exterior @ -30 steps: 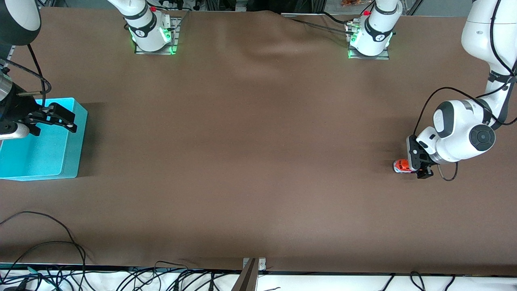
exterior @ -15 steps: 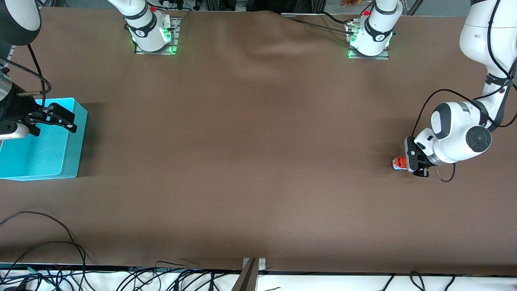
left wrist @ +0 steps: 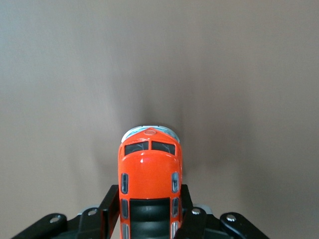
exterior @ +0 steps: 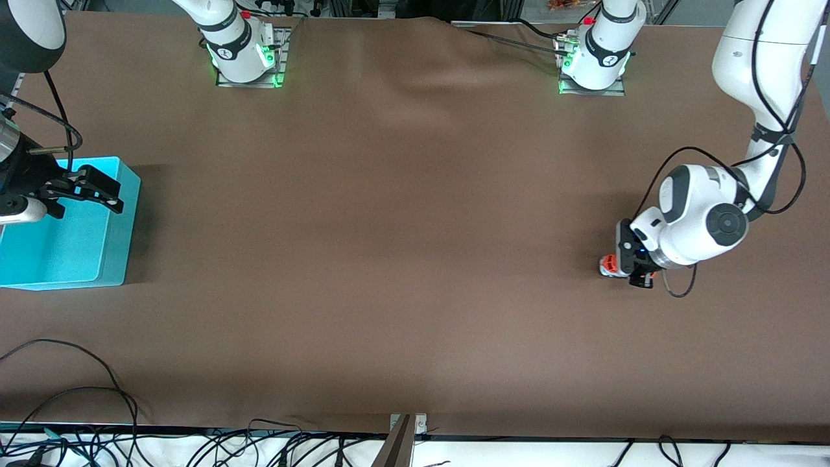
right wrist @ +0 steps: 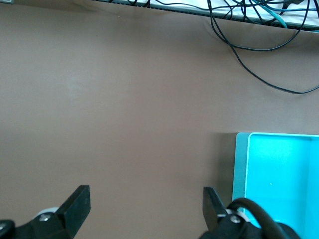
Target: Wind up bus and store in blue box
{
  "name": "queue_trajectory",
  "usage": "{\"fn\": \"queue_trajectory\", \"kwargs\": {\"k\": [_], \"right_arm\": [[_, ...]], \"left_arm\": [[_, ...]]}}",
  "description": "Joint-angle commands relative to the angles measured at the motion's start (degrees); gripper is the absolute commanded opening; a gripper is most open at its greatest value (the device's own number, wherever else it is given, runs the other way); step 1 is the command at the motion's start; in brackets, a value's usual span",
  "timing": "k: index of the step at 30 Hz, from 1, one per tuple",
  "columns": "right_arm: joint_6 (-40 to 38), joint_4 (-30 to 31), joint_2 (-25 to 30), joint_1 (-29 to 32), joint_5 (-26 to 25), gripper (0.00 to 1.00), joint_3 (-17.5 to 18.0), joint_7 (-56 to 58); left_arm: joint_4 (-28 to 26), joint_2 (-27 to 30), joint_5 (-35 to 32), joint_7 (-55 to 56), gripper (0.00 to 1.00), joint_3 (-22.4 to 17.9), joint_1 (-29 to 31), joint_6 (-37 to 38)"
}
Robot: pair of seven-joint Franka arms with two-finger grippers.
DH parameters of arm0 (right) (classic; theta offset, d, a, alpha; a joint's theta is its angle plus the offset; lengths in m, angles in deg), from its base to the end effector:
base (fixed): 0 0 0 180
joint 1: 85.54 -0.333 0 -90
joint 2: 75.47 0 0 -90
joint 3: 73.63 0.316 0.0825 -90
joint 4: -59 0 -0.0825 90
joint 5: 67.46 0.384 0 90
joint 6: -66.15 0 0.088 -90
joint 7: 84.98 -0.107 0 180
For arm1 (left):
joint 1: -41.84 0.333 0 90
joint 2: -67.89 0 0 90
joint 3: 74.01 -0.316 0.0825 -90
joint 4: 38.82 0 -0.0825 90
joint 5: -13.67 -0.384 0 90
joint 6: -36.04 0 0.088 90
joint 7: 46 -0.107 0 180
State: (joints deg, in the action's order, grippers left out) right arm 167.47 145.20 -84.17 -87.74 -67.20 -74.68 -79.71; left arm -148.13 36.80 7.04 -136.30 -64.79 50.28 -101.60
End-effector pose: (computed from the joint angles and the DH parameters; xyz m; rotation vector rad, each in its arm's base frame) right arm 0.6182 0.0136 0.5858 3.1295 0.1751 0.1758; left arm 0.6257 -0.0036 0.2106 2.1033 -2.2898 -0.0349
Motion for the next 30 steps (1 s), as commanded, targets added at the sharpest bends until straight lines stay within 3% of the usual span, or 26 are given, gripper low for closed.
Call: {"fn": "queue_trajectory", "kwargs": {"k": [1,15,19,30], "right_arm": [[0.2,-0.9,-0.4,0.1,-0.8,1.0,0.3,-0.1],[0.3,-0.9,-0.4,0.1,-0.7,1.0,0.3,-0.1],[0.3,-0.9,-0.4,0.1,-0.8,1.0,0.3,0.0],[0.5,-0.9,-0.4,0.1,-0.7,1.0,0.3,-0.1]], "left_arm": [[0.0,0.9,0.1,6.4,0.0,-0.4,-3.9,1.1],[-0.2,-1.8,-1.8,7.2,0.0,-1.0,-2.6,0.9],[-0.3,-2.8,-5.2,7.2,0.0,-1.0,-0.5,1.1],[0.2,-5.4,-5.3,4.3,0.0,-0.9,4.1,1.1]]}}
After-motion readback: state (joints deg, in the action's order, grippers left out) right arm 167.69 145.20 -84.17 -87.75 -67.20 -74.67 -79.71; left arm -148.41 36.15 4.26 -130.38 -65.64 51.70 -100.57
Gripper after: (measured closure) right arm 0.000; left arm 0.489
